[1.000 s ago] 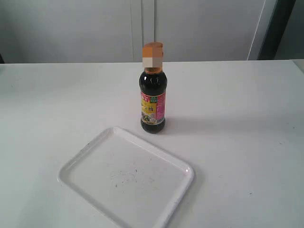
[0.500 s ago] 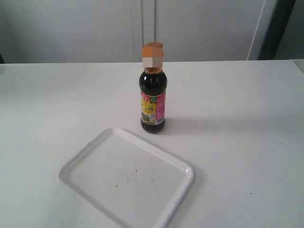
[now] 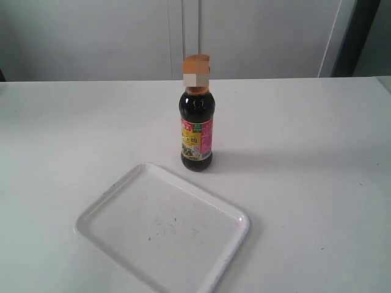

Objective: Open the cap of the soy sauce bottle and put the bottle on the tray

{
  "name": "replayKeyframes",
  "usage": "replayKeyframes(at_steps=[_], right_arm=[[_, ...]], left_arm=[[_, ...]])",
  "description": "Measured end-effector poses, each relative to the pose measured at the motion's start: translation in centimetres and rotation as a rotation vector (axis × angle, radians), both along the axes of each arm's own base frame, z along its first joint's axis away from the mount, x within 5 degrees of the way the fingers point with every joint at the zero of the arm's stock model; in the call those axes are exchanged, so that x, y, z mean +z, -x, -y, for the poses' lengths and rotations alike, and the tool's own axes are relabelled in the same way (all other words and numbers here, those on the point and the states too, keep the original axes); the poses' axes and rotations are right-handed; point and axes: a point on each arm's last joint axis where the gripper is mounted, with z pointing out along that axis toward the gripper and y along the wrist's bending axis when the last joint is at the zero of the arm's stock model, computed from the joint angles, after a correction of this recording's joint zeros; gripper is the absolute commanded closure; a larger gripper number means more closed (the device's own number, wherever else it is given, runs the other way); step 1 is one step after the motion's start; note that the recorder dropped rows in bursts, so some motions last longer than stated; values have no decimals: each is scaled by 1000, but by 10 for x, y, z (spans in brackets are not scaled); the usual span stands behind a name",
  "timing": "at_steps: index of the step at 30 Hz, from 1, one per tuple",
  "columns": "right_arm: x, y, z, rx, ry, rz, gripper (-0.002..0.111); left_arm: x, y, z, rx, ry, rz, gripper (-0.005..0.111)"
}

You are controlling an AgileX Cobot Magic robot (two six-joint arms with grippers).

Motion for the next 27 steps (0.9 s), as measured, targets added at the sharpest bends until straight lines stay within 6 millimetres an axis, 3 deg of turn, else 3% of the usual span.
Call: replayKeyframes(at_steps=[9,18,27], right_arm=[[0,0,0,0,0,0,108],[0,0,0,0,0,0,108],[0,0,0,0,0,0,108]], left_arm=[[0,-26,13,-146,37,26,107],[-16,-44,22,-224,46,-16,107],[-8,-64,70,-442,40,-2,107]])
